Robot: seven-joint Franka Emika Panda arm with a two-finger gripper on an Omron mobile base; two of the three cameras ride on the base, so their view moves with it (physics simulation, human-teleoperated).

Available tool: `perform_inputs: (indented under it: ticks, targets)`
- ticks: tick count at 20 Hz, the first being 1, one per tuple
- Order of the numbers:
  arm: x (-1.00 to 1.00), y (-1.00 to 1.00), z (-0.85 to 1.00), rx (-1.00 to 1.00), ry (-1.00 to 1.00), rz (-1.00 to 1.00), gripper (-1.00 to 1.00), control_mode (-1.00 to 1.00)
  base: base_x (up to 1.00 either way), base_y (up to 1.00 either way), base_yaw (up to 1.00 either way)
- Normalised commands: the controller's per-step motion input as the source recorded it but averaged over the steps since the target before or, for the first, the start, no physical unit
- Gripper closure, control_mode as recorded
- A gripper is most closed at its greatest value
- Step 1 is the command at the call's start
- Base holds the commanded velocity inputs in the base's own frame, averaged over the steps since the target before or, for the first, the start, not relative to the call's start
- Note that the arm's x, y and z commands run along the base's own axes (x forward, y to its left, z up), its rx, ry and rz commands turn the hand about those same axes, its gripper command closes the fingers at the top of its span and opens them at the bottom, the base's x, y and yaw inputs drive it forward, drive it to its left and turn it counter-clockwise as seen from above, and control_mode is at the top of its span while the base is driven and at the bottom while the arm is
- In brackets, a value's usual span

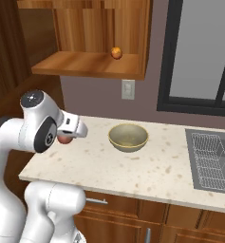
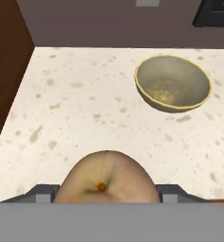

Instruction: Pick the peachs from the cabinet and place them in one bowl. Pick the squash from the sink and place it in the other bowl.

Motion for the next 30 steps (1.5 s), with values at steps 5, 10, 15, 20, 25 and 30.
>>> perform_inputs:
  ticks: [5,10,15,20,25,30]
  targets:
    - [0.04,-0.03,0.00,0.00,-0.04,0.00,1.00,-1.00,0.00,0.00,0.00]
    - [0.20,-0.21,0.00,0.00,0.00,-0.02,1.00,-1.00,0.00,0.00,0.00]
    - [0.28,-0.29,0.02,0.00,0.00,-0.01,1.00,-1.00,0.00,0.00,0.00]
    - [0.33,-0.33,0.00,0.02,0.00,0.00,1.00,-1.00,0.00,0.00,0.00]
    - [0.33,-0.37,0.00,0.02,0.00,0.00,1.00,-1.00,0.00,0.00,0.00]
    - [0.34,-0.33,0.00,0.01,0.00,0.00,1.00,-1.00,0.00,0.00,0.00]
